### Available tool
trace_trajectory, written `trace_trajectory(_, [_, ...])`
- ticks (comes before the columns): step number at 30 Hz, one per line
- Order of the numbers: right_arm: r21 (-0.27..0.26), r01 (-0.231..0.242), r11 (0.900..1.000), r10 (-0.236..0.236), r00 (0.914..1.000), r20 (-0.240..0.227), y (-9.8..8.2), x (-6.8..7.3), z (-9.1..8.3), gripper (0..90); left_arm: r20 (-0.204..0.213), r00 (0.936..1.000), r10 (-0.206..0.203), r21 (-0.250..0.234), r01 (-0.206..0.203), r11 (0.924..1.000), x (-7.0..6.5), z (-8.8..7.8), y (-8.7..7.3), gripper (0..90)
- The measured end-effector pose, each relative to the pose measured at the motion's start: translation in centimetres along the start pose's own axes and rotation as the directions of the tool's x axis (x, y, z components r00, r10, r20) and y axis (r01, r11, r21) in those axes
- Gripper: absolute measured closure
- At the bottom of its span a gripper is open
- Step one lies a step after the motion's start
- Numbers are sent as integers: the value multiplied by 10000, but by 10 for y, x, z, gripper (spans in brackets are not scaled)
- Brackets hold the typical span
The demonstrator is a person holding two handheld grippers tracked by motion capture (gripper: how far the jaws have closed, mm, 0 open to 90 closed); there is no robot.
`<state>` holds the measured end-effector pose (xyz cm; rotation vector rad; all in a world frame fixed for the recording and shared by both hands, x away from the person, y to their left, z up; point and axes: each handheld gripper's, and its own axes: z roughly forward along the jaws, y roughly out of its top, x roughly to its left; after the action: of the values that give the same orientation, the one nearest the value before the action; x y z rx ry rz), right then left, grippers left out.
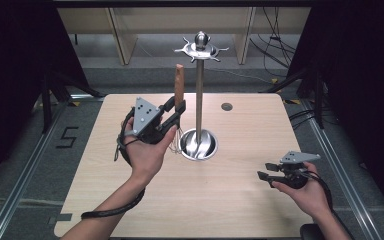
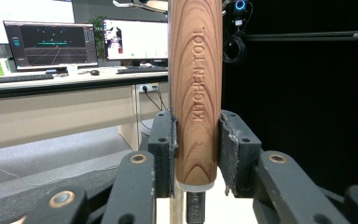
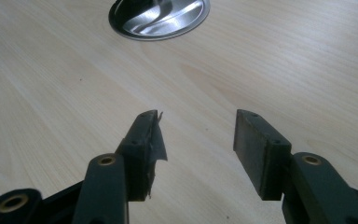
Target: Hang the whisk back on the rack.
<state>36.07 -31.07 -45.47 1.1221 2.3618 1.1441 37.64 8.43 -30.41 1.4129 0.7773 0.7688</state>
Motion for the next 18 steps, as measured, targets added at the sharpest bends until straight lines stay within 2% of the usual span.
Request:
trace_trajectory(6, [-8, -3, 10000, 3, 10000, 4, 0, 0, 0, 509, 4, 10000, -4, 73, 4, 10000, -3, 4, 3, 680])
trace_trajectory(7, [-10, -4, 10000, 4, 10000, 6, 0, 0, 0, 509, -77, 9996, -258, 228, 260, 9994, -5, 3, 3, 680])
trace_trajectory(8, [-10, -4, 10000, 4, 10000, 6, 0, 0, 0, 509, -67, 9996, -269, 227, 270, 9994, -6, 4, 3, 680])
trace_trajectory(9, [-8, 0, 10000, 0, 10000, 6, 0, 0, 0, 509, -131, 9999, -49, 200, 52, 9998, -5, 5, 5, 680])
trace_trajectory(17, [-8, -5, 10000, 5, 10000, 4, 0, 0, 0, 509, -155, 9999, 29, 383, -23, 9993, -7, 10, 6, 680])
trace_trajectory(18, [47, -250, 9997, 250, 9997, -81, 0, 2, 0, 509, -155, 9999, 32, 398, -26, 9992, -7, 10, 6, 680])
